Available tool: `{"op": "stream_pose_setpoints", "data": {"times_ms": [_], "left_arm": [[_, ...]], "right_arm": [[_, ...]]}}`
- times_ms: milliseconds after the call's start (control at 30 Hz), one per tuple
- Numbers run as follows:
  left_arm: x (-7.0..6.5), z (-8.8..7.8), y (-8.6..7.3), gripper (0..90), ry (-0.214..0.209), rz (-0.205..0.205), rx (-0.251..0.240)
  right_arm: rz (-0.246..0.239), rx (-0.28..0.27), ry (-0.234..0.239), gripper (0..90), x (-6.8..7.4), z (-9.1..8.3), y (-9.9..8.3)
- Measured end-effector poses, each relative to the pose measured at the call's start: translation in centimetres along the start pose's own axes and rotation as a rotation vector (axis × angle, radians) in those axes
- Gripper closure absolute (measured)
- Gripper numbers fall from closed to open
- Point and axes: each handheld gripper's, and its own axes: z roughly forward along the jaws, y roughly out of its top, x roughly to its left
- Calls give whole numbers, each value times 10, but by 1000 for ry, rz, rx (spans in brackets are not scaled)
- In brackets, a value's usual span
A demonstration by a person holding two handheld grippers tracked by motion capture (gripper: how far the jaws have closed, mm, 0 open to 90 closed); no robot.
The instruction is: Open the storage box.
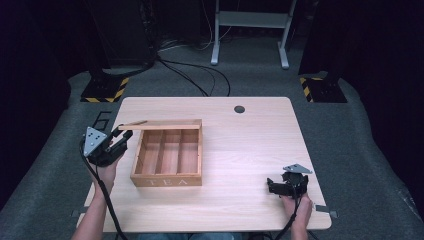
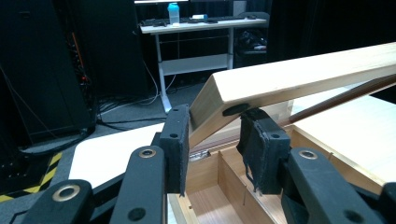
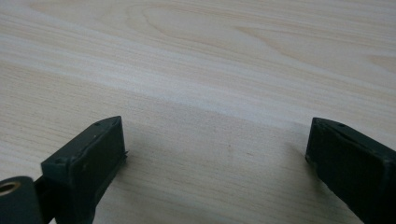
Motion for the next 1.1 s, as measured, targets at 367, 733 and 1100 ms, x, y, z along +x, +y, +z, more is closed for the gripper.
{"op": "stream_pose_setpoints", "data": {"times_ms": [367, 733, 1100], "left_arm": [[-1, 0, -1, 630, 7, 4, -2], [-1, -1, -2, 629, 6, 7, -5], [-1, -1, -3, 630, 5, 5, -15]], "right_arm": [[1, 0, 0, 43, 0, 0, 0], [-1, 0, 0, 42, 0, 0, 0], [0, 0, 1, 42, 0, 0, 0]]}}
